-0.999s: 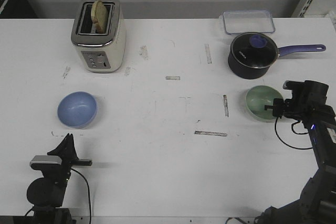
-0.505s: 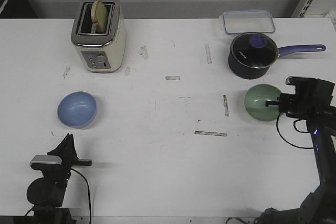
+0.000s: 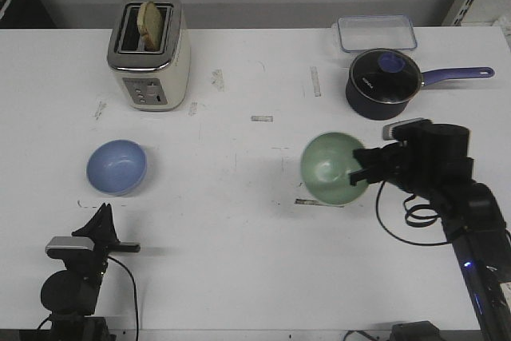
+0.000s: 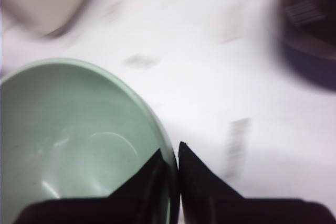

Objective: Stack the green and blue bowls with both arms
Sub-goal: 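Carry the green bowl with the right gripper toward the table center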

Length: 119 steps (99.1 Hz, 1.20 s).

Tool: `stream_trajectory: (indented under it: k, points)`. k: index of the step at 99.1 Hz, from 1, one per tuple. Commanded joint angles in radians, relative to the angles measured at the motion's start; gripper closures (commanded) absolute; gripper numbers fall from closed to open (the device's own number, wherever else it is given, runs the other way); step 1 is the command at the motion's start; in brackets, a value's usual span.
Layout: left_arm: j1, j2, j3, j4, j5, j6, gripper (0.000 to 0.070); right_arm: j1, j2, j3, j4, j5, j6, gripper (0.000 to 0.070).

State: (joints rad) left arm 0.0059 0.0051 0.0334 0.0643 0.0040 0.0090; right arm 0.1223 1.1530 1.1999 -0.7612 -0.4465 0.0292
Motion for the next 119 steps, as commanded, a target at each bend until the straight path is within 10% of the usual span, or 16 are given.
stream_trajectory:
  k: [1,37,108,119]
  points:
    - [0.0,-0.002,-0.021,0.012,0.004,-0.002,0.0699,0.106,0.018,0.011,-0.021,0.011,0.053,0.07]
    - [0.0,-0.002,-0.021,0.012,0.004,-0.002,0.0699,0.479,0.231,0.011,0.024,0.162,0.074,0.07]
    - [0.0,-0.002,-0.021,0.013,0.004,-0.002,0.0699,0.513,0.542,0.011,0.158,0.159,0.006,0.0697]
    - [0.0,-0.002,-0.021,0.013,0.004,-0.002,0.0699,0.513,0.542,0.011,0.146,0.155,0.002,0.0481]
